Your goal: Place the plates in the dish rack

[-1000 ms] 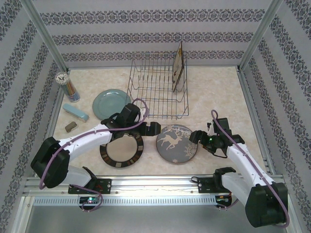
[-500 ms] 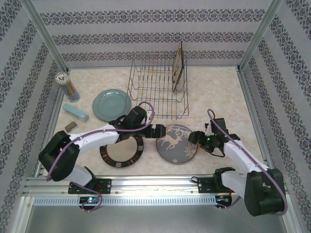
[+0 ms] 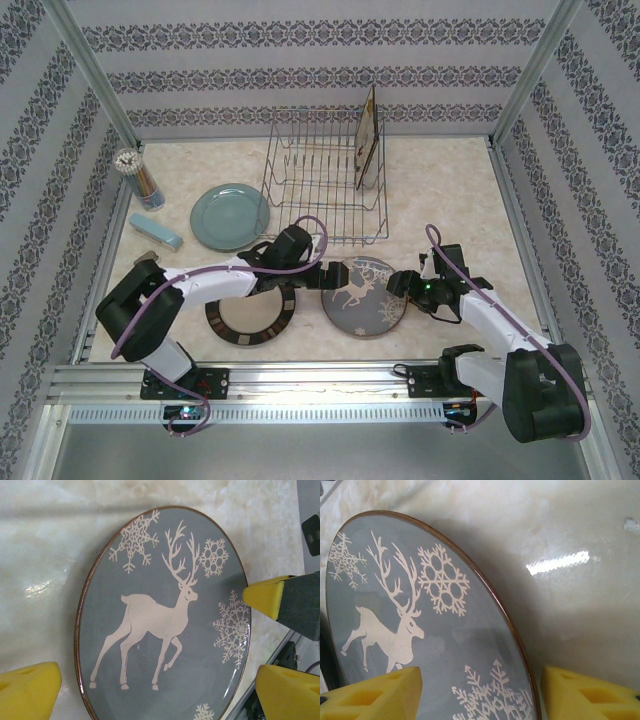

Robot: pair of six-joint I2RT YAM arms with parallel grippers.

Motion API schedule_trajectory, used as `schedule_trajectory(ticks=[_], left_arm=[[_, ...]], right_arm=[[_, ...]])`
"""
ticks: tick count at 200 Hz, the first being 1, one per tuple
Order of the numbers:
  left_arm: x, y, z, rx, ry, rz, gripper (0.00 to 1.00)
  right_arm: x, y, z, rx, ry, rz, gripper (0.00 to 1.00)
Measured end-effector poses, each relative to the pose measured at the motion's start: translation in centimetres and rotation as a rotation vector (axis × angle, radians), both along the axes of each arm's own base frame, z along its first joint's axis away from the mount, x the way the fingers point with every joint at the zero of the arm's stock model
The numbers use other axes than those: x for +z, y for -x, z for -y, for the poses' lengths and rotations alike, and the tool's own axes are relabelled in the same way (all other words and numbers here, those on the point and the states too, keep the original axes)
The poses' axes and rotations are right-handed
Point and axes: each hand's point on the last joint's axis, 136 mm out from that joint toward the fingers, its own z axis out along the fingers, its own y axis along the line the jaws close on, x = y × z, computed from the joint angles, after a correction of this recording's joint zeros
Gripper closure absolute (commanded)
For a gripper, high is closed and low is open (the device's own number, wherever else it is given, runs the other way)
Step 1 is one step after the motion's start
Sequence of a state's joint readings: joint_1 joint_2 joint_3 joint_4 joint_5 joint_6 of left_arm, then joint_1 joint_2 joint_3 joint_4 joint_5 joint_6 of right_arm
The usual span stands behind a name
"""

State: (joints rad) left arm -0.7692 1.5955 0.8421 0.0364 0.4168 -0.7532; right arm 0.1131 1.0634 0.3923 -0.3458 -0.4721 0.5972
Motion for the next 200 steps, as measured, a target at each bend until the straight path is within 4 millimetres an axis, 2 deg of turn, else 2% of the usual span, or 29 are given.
schedule_trajectory(ticks=[58,106,158,200], left_arm=[[-1.2,0.8,0.5,-0.014,-0.018,-0.03,0.0],[-1.3,0.7,0.7,-0.015,-0.019,-0.034,0.0],[-2.4,1.0,1.2,-0.028,-0.035,-0.05,0.0],[-2.1,0.8,1.4,-0.027,-0.031,-0.045,0.0]], right_arm=[[-0.4,0.2,-0.3,0.009,-0.018,-0.002,0.38],[-0.5,0.2,-0.5,0.014,-0.034,0.005,0.43],[-0.6,0.2,-0.5,0.014,-0.034,0.012,0.47],[-0.6,0.6,-0.6,0.018,-0.046,0.035,0.51]])
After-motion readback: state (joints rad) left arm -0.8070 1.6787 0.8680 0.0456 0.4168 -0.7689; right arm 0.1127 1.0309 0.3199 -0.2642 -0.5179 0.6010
